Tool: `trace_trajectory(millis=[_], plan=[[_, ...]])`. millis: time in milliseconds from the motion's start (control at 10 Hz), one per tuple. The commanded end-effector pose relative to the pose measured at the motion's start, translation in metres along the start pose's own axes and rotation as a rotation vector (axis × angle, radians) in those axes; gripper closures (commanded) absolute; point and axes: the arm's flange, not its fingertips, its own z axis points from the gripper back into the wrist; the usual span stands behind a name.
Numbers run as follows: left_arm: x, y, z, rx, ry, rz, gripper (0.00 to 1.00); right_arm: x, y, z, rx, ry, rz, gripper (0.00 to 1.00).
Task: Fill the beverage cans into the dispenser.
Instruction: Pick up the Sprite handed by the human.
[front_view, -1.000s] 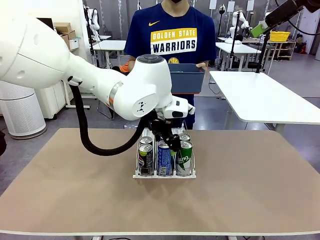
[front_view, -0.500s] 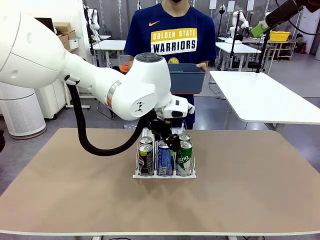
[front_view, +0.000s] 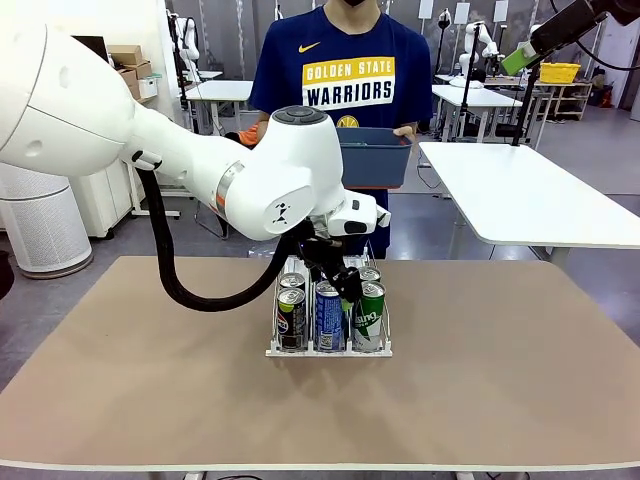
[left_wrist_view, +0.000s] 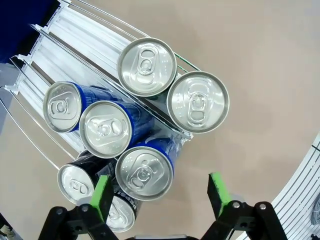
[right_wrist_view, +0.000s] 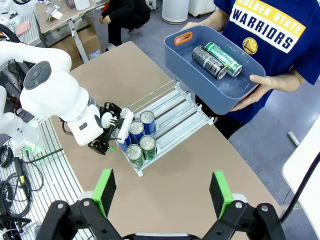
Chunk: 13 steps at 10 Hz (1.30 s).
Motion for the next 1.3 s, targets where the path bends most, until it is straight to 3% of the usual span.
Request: trace_trajectory(millis=[0, 200, 400, 600, 1000, 1200], plan=[[0.000, 0.000, 0.000, 0.000, 0.001, 0.000, 0.00, -0.001, 0.000, -0.001, 0.001, 0.001, -0.001, 0.00], [-0.015, 0.004, 0.025, -0.120, -0.045, -0.049, 0.00, -0.001, 0.000, -0.001, 0.001, 0.001, -0.001, 0.00], [-0.035, 0.018, 0.056, -0.122, -0.037, -0.078, 0.00, -0.001, 0.000, -0.001, 0.001, 0.001, -0.001, 0.00], [-0.060, 0.034, 0.096, -0.140, -0.113, -0.156, 0.00, -0.001, 0.000, -0.001, 0.001, 0.001, -0.001, 0.00], [-0.097, 0.096, 0.190, -0.079, -0.301, -0.132, 0.00, -0.001, 0.000, -0.001, 0.001, 0.001, -0.001, 0.00], [-0.108, 0.122, 0.232, -0.071, -0.320, -0.106, 0.00, -0.001, 0.000, -0.001, 0.001, 0.001, -0.001, 0.00]])
